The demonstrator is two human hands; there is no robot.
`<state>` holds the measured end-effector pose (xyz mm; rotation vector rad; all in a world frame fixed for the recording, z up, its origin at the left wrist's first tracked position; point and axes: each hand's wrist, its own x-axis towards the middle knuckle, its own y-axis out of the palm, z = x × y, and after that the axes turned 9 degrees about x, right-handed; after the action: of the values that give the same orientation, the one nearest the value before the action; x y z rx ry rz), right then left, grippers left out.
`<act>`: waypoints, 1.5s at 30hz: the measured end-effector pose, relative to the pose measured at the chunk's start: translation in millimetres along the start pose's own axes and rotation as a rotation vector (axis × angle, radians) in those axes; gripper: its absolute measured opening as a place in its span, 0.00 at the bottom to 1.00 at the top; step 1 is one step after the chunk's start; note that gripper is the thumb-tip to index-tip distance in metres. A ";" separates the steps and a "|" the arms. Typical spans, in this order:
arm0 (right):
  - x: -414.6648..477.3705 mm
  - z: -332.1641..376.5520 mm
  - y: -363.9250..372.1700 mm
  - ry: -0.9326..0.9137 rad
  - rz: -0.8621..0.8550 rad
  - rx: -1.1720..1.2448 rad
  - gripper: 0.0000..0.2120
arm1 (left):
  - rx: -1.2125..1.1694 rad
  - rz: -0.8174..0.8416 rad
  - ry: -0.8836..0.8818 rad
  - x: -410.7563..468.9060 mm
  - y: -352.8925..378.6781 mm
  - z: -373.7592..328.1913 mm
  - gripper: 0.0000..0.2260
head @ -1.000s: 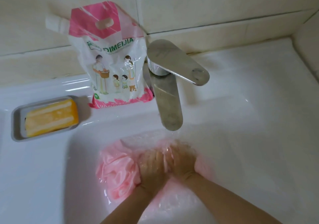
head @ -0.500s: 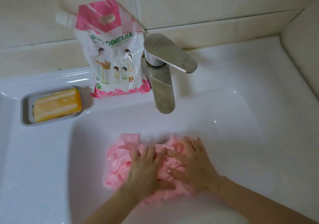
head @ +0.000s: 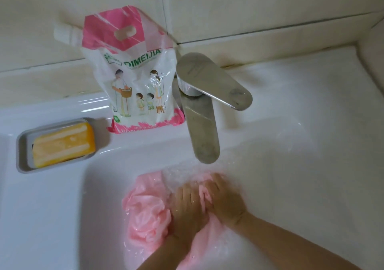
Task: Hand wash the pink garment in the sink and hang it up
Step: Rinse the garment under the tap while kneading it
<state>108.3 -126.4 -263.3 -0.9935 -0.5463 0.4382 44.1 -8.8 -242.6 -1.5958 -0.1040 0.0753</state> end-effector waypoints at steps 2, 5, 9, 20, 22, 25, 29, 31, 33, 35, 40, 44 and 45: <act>9.9 -5.0 4.6 -0.006 -0.043 -0.003 0.07 | -0.033 0.006 0.014 6.7 2.1 2.0 0.08; 25.9 -6.1 4.1 0.005 -0.142 -0.042 0.13 | -0.039 0.469 0.095 22.9 -5.0 1.7 0.16; 42.3 5.8 -12.6 0.111 -0.060 -0.027 0.17 | -0.223 0.602 -0.164 45.1 -30.3 -4.5 0.11; 23.0 59.2 -91.2 0.418 0.379 0.825 0.26 | -0.303 0.134 0.150 -6.8 -101.6 84.4 0.35; 9.1 63.0 -84.7 0.376 0.375 0.790 0.28 | -0.228 0.151 0.179 -28.2 -107.3 91.2 0.34; -11.6 63.4 -68.2 0.239 0.368 0.631 0.26 | -0.212 0.184 0.236 -55.7 -102.4 93.2 0.33; -20.9 73.4 -76.3 0.334 0.638 0.626 0.50 | -0.230 0.203 0.272 -77.6 -103.7 89.6 0.33; -25.6 76.3 -78.0 0.451 0.690 0.633 0.42 | -0.156 0.302 0.220 -83.2 -104.7 84.3 0.37; -26.1 78.4 -78.4 0.616 0.665 0.611 0.38 | -0.151 0.437 0.146 -85.3 -103.1 79.1 0.38; -23.7 75.4 -73.7 0.712 0.640 0.560 0.52 | -0.137 0.547 0.086 -85.7 -93.0 73.3 0.39; -7.5 65.3 -60.8 0.807 0.701 0.481 0.33 | -0.104 0.559 -0.045 -88.9 -79.5 54.0 0.37; -4.6 62.4 -55.7 0.799 0.748 0.414 0.33 | -0.104 0.528 -0.122 -93.5 -85.8 45.0 0.36; -4.6 62.3 -55.6 0.796 0.754 0.408 0.33 | -0.098 0.528 -0.134 -94.3 -85.9 44.8 0.36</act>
<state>71.9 -114.6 -189.0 -0.8587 0.6444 0.7252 -56.3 27.2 -159.6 -1.6807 0.2155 0.5953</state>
